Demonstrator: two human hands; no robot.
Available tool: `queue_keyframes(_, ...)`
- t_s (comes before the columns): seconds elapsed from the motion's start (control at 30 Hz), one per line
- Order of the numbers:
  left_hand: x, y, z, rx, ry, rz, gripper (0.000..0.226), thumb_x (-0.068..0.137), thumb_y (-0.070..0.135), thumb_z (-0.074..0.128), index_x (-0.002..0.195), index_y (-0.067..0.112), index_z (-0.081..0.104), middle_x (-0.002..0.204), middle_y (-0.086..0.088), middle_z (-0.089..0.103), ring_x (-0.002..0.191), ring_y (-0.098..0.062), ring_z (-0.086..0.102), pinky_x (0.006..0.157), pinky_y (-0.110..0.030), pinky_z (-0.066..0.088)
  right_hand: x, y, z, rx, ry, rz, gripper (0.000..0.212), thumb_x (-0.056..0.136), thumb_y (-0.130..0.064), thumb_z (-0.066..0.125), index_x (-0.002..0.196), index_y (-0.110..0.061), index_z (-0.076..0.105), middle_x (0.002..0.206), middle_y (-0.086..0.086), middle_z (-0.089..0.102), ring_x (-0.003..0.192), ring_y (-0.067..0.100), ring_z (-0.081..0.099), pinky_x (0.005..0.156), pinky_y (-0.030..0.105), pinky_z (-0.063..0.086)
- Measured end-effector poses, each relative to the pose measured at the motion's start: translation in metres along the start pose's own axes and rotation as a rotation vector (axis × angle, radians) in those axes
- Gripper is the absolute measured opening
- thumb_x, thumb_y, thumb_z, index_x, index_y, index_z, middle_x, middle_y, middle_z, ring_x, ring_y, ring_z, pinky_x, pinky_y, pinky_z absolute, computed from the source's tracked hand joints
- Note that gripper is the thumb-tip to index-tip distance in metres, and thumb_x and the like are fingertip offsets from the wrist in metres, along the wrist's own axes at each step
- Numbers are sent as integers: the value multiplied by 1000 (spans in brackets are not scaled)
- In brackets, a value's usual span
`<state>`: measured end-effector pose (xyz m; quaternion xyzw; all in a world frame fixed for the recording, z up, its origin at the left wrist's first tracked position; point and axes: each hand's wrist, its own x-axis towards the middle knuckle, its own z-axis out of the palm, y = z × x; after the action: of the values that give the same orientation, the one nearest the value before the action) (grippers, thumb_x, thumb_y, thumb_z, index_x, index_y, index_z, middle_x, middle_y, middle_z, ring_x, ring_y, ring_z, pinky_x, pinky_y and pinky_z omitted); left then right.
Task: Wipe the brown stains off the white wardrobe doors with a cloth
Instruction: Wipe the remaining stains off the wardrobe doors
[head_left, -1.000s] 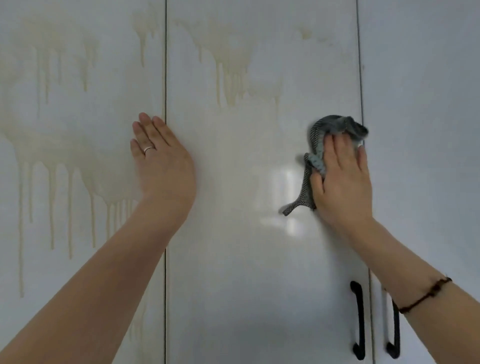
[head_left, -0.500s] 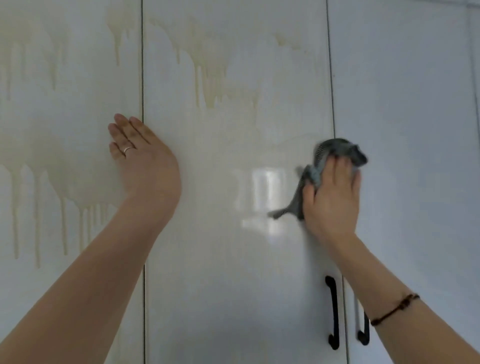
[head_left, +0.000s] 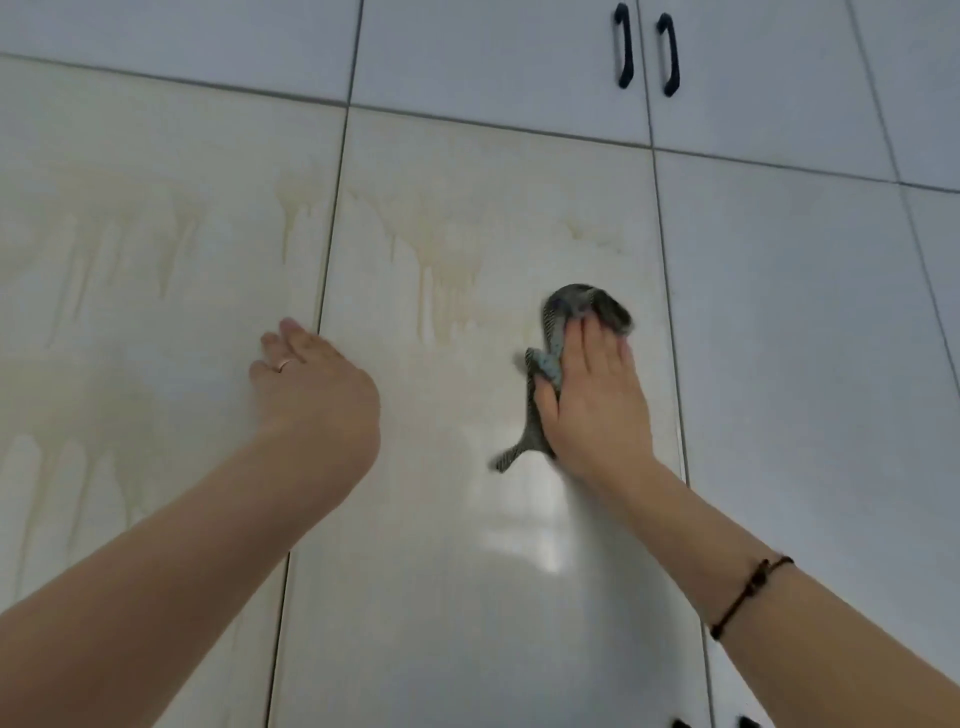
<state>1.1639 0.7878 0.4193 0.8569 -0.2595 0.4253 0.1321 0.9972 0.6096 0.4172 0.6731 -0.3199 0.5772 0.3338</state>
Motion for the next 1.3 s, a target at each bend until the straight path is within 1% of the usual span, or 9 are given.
queue_keyframes(0.1,16,-12,-7,50,186,62,72,98,13,37,150,-15,-4,159,-37,-5,150,-47,7,122,-50,22,24,4,-2,107,52,294,71,103,-41,31,157,2,12,164,20,16,152,31,9,124,43,5)
queue_keyframes(0.17,29,-18,-11,50,183,47,73,98,13,36,151,-14,-5,159,-36,-5,151,-46,7,122,-49,21,-1,-24,-1,142,55,305,71,103,-41,33,155,6,17,161,24,20,151,36,13,124,46,9)
queue_keyframes(0.3,56,-23,-20,56,220,51,69,98,12,32,153,-11,-3,162,-31,-2,152,-43,6,122,-49,20,-82,-73,14,147,-13,-271,71,92,-39,49,146,5,41,151,25,40,141,40,35,121,48,18)
queue_keyframes(0.37,63,-23,-26,72,208,44,67,100,12,32,154,-10,-1,163,-28,-1,152,-42,6,122,-49,19,-55,-47,10,87,-34,-387,68,90,-40,48,145,1,45,151,21,43,140,36,39,123,45,13)
queue_keyframes(0.5,75,-17,-33,126,192,24,65,99,13,38,153,-11,11,162,-28,11,150,-42,14,121,-47,22,46,21,-8,24,38,-4,68,99,-35,35,157,-1,19,161,17,24,149,30,20,125,41,6)
queue_keyframes(0.67,80,-24,-34,191,249,50,57,97,14,43,151,0,33,159,-25,23,148,-41,22,118,-45,28,85,33,-16,87,23,322,67,103,-36,32,155,3,17,161,21,22,150,33,15,123,43,10)
queue_keyframes(0.93,75,-31,-16,247,346,77,63,99,10,39,154,-9,14,160,-27,19,149,-40,22,114,-41,35,-91,-14,3,75,-106,-27,69,91,-39,39,143,5,47,145,24,49,134,42,48,116,49,22)
queue_keyframes(1.2,79,-24,-22,317,374,62,54,99,9,40,149,-7,31,156,-27,31,144,-43,31,106,-41,42,74,77,-14,88,28,437,65,103,-36,33,152,5,23,157,23,28,146,34,22,122,45,12)
queue_keyframes(1.3,79,-26,-19,300,396,68,55,98,9,39,150,-6,30,155,-26,31,143,-42,31,104,-40,43,73,63,-12,128,16,429,67,103,-36,33,153,5,18,160,24,23,148,34,18,123,44,9)
